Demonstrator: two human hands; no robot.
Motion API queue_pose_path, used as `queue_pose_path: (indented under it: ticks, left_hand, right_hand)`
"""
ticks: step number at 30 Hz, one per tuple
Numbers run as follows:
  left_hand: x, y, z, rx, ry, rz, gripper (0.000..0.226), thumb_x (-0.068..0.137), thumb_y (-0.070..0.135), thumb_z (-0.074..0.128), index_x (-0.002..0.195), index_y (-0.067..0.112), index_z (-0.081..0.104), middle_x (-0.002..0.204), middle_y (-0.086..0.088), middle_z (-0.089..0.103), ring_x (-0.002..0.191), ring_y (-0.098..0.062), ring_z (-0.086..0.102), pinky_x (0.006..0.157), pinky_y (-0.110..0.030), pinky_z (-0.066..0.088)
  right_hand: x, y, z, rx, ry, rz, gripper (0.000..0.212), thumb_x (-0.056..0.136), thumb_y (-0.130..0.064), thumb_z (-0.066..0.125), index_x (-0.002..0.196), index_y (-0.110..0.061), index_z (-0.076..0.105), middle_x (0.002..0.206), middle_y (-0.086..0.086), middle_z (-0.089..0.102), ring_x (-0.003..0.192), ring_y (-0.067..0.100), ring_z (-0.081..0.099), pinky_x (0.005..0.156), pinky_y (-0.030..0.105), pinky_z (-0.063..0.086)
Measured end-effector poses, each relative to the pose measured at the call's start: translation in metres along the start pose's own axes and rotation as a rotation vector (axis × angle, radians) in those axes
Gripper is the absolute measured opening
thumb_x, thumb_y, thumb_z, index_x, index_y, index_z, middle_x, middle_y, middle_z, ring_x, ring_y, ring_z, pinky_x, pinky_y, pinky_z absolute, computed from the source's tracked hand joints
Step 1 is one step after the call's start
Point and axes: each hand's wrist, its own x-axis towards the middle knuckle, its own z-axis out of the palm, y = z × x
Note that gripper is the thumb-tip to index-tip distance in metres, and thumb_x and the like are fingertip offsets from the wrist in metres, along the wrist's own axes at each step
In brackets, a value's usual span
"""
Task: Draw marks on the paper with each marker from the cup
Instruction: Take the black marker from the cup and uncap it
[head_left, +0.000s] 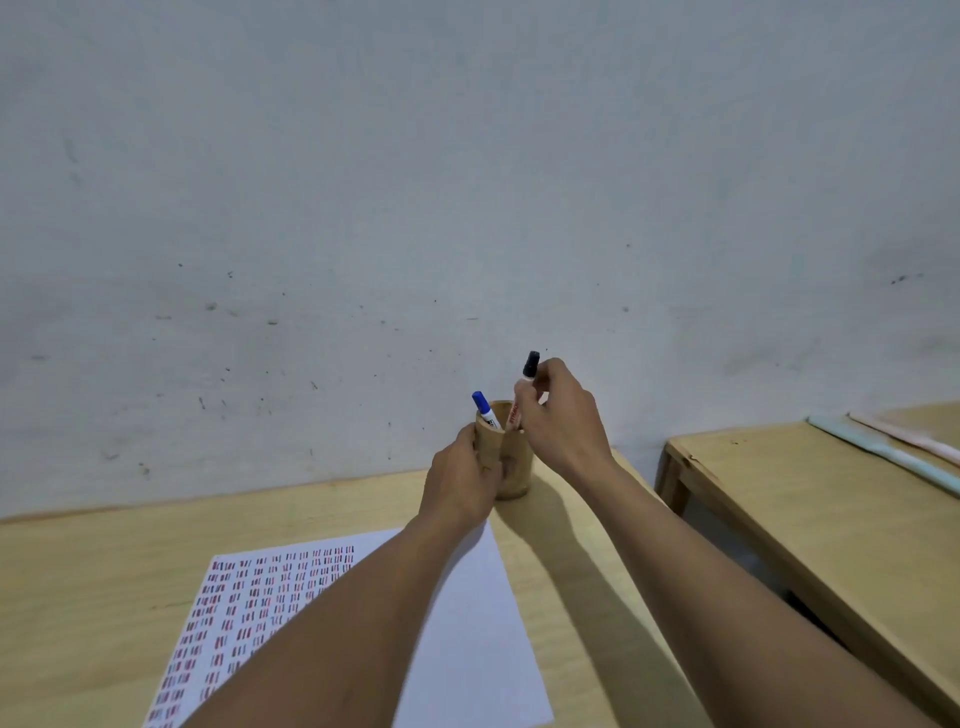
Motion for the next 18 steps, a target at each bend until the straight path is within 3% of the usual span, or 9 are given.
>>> queue_pose_path:
  ticks: [3, 6, 9, 14, 18]
  left_hand:
    - [-0.001, 0.0, -0.003, -0.029, -0.007, -0.005, 0.034, 0.096, 0.029, 0.048, 0.129, 0.024, 0.055, 0.117, 0.0, 0.069, 0.103, -0.02, 0.066, 0.088, -0.042, 0.057]
    - [-0.006, 0.003, -0.012, -0.05, 0.008, -0.027, 0.05, 0.095, 0.012, 0.053, 0.144, 0.018, 0.046, 0.131, -0.007, 0.061, 0.115, -0.025, 0.061, 0.097, -0.04, 0.052]
    - [-0.013, 0.012, -0.031, -0.085, 0.052, -0.033, 0.056, 0.097, 0.007, 0.05, 0.151, 0.016, 0.039, 0.139, -0.011, 0.055, 0.12, -0.026, 0.058, 0.097, -0.038, 0.051]
    - [-0.032, 0.029, -0.073, -0.153, 0.181, 0.05, 0.042, 0.095, 0.003, 0.046, 0.132, 0.015, 0.061, 0.109, -0.004, 0.07, 0.097, -0.015, 0.068, 0.077, -0.021, 0.051]
    - [-0.05, 0.04, -0.103, -0.36, 0.152, 0.036, 0.037, 0.082, -0.001, 0.064, 0.113, 0.018, 0.071, 0.089, -0.001, 0.078, 0.088, -0.015, 0.075, 0.083, -0.039, 0.062]
  right_hand:
    - [-0.001, -0.009, -0.002, 0.081, -0.006, -0.042, 0.018, 0.102, -0.032, 0.042, 0.111, -0.019, 0.05, 0.101, 0.005, 0.071, 0.085, 0.022, 0.069, 0.079, 0.043, 0.056]
    - [-0.004, -0.021, -0.006, 0.079, -0.009, -0.082, 0.011, 0.104, -0.029, 0.041, 0.112, -0.023, 0.047, 0.102, 0.003, 0.067, 0.089, 0.026, 0.069, 0.08, 0.047, 0.057]
    - [-0.01, -0.031, -0.009, 0.064, -0.018, -0.121, 0.011, 0.105, -0.022, 0.042, 0.113, -0.025, 0.047, 0.101, -0.003, 0.062, 0.09, 0.026, 0.068, 0.078, 0.045, 0.057]
    - [-0.031, -0.043, -0.011, -0.054, -0.047, -0.152, 0.022, 0.104, -0.017, 0.048, 0.121, -0.016, 0.061, 0.101, 0.001, 0.064, 0.088, 0.021, 0.065, 0.065, 0.028, 0.046]
    - [-0.051, -0.05, -0.011, -0.14, -0.092, -0.149, 0.025, 0.101, -0.015, 0.055, 0.121, -0.019, 0.069, 0.113, 0.004, 0.065, 0.101, 0.02, 0.065, 0.073, 0.028, 0.041]
